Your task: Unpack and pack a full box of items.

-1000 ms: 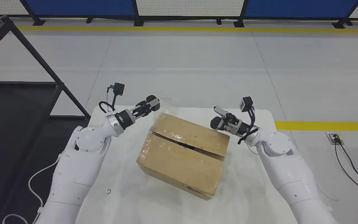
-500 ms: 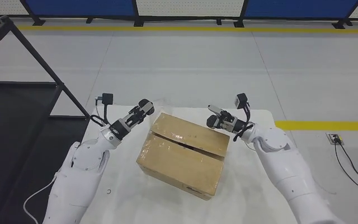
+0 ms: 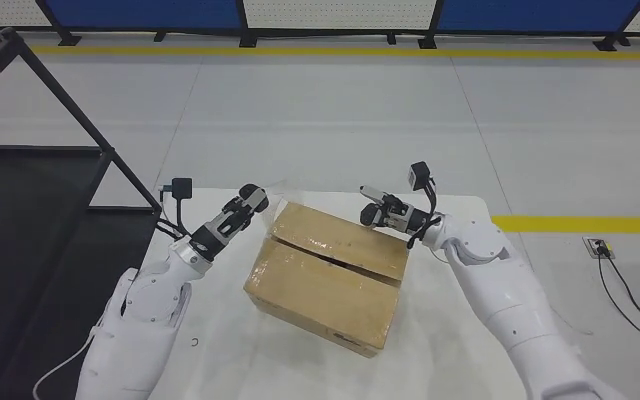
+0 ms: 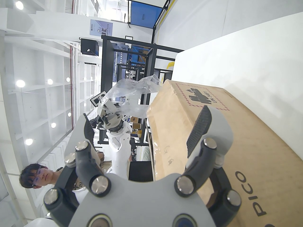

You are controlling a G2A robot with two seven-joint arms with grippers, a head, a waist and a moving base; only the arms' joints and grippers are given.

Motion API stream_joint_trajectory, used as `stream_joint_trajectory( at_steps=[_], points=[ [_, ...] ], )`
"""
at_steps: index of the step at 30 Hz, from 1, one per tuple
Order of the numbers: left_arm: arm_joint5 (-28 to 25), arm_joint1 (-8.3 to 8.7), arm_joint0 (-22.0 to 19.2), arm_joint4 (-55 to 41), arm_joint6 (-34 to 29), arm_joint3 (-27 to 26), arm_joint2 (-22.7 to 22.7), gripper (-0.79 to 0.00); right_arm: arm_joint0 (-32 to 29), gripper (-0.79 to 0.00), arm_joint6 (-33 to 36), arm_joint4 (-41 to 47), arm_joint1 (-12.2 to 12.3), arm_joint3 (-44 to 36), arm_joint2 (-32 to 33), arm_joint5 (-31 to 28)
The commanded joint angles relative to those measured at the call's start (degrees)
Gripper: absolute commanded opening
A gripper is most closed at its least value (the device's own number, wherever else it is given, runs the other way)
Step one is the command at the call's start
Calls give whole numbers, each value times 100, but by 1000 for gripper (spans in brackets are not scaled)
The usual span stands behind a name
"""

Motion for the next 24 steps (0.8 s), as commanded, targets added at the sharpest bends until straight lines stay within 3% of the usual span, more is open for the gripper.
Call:
stream_joint_trajectory(
  at_steps=[1,11,24],
  points=[
    [1,12,16,4,-20,-12,-49,-785,29,0,-3,5,-13,30,-13,-15],
    [4,108,2,-162,-442,-78,-392,-785,163,0,15,37,-98,220,-122,-39],
    [-150,143,131,-310,-650,-285,-321,-785,216,0,-17,15,-151,346,-155,-60]
  ],
)
